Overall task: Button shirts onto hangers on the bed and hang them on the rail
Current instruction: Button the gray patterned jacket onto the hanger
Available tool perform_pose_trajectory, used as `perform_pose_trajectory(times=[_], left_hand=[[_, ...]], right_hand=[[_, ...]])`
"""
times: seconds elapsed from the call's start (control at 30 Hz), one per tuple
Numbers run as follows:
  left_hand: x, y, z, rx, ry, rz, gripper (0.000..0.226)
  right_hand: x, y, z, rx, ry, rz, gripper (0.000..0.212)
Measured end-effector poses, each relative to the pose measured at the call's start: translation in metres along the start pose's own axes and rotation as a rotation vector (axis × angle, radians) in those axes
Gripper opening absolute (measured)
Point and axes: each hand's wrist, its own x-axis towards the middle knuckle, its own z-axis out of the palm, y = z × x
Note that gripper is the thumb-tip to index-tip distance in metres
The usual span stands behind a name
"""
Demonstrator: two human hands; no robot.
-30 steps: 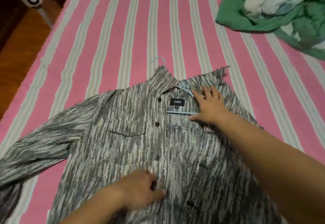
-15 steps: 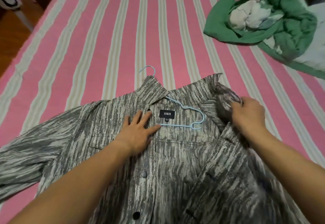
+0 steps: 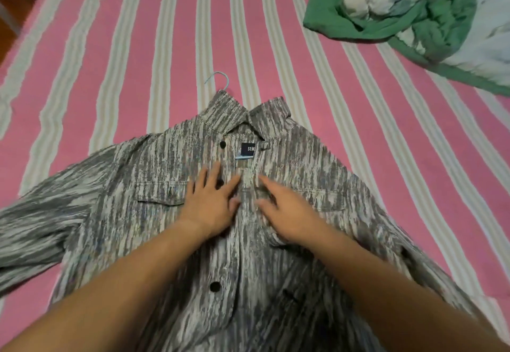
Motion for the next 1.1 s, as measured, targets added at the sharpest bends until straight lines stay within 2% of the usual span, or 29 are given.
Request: perform_pose_trajectory(times=[0.1, 0.13, 0.17, 0.2, 0.27, 0.37, 0.43, 0.5, 0.57, 0.67, 0.77, 0.83, 0.9, 0.93, 1.03, 1.1], left_hand=[[-0.103, -0.007, 0.017, -0.218, 0.124, -0.015, 0.048], [-0.14, -0.012, 0.025, -0.244, 0.218, 0.022, 0.038], [-0.176, -0.016, 0.031, -0.234, 0.312, 0.06, 0.026], [-0.209, -0.018, 0.037, -0.207, 0.371, 0.095, 0.016], [-0.261, -0.017, 0.048, -0.151, 0.366, 0.159, 0.016], [-0.298, -0.011, 0.075, -0.008, 0.255, 0.235, 0.021], [-0.303, -0.011, 0.088, 0.078, 0.173, 0.166, 0.025], [-0.304, -0.014, 0.095, 0.145, 0.115, 0.054, 0.039], [-0.301, -0.017, 0.097, 0.201, 0.109, -0.005, 0.054], [-0.297, -0.011, 0.094, 0.255, 0.108, -0.008, 0.031], [-0.303, -0.005, 0.086, 0.268, 0.07, -0.077, 0.027], [-0.314, -0.002, 0.084, 0.156, 0.185, -0.081, 0.022], [-0.337, 0.008, 0.083, -0.01, 0.331, -0.005, 0.011], [-0.353, 0.017, 0.086, -0.082, 0.356, 0.076, 0.009], [-0.404, 0.038, 0.114, -0.201, 0.197, 0.262, 0.011], [-0.419, 0.031, 0.141, -0.152, 0.089, 0.301, 0.017]], right_hand=[[-0.064, 0.015, 0.002, -0.133, 0.524, -0.066, 0.031], [-0.088, 0.02, 0.007, -0.176, 0.613, -0.103, 0.021], [-0.112, 0.024, 0.015, -0.245, 0.631, -0.144, 0.014], [-0.135, 0.026, 0.027, -0.328, 0.59, -0.187, 0.014], [-0.175, 0.029, 0.057, -0.424, 0.376, -0.216, 0.026], [-0.217, 0.029, 0.101, -0.514, 0.039, -0.042, 0.061], [-0.231, 0.023, 0.123, -0.573, -0.03, 0.06, 0.077], [-0.236, 0.014, 0.134, -0.57, -0.016, 0.101, 0.084], [-0.232, 0.008, 0.136, -0.56, 0.026, 0.074, 0.08], [-0.232, 0.019, 0.13, -0.552, -0.002, 0.023, 0.073], [-0.242, 0.036, 0.116, -0.482, 0.067, 0.001, 0.056], [-0.254, 0.045, 0.105, -0.361, 0.155, -0.021, 0.05], [-0.271, 0.051, 0.092, -0.224, 0.282, -0.052, 0.049], [-0.283, 0.053, 0.087, -0.176, 0.343, -0.103, 0.05], [-0.325, 0.063, 0.088, -0.183, 0.413, -0.373, 0.049], [-0.353, 0.069, 0.105, -0.18, 0.332, -0.51, 0.048]])
